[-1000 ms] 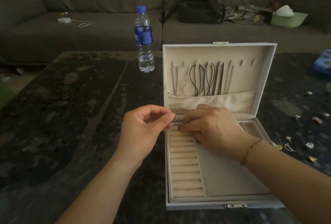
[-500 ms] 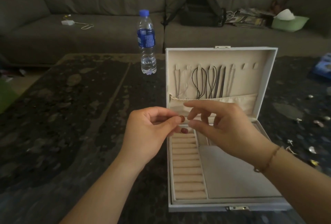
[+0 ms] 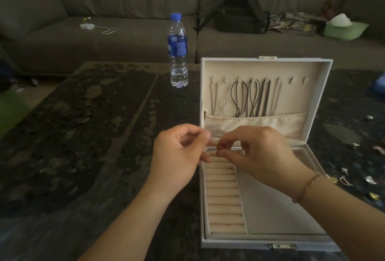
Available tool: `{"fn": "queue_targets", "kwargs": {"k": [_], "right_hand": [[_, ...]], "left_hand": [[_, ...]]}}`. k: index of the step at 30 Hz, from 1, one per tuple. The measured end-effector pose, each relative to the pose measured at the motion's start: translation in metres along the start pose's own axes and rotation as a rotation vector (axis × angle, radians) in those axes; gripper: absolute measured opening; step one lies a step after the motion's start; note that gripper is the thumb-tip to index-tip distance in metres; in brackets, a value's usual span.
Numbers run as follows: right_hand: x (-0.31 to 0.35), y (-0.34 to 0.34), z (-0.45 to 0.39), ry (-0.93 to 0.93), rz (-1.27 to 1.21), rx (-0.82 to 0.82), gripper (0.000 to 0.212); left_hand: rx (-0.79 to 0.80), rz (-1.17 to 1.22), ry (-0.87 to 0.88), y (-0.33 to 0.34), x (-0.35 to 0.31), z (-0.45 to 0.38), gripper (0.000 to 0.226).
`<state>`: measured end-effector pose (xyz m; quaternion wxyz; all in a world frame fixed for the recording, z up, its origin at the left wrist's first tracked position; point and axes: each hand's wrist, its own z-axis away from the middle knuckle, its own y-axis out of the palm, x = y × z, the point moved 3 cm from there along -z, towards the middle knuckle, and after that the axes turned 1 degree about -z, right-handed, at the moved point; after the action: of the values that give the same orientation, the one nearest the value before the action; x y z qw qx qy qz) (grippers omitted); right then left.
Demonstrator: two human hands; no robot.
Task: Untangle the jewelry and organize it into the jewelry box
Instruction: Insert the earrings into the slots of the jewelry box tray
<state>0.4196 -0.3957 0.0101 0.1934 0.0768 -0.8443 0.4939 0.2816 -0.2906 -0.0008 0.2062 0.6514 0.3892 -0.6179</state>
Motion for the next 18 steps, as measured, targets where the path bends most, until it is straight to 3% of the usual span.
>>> {"fn": "queue_targets", "kwargs": {"k": [3,9,18], "right_hand": [[-0.002,0.011,-0.003,0.037,0.030,0.101,0.012],[0.000,0.028,-0.006,0.101,0.156,0.203,0.019],[-0.009,0.035,-0.012,0.379,-0.008,0.306,0.016]], "left_hand": [[-0.078,0.076,-0.001,-0.007,-0.001,-0.003,0.011],[-0.069,0.147,-0.034,-0.009,-0.002,-0.005,0.011],[-0.079,0.132,-0.008,-0.007,0.001,-0.007,0.012]]}}
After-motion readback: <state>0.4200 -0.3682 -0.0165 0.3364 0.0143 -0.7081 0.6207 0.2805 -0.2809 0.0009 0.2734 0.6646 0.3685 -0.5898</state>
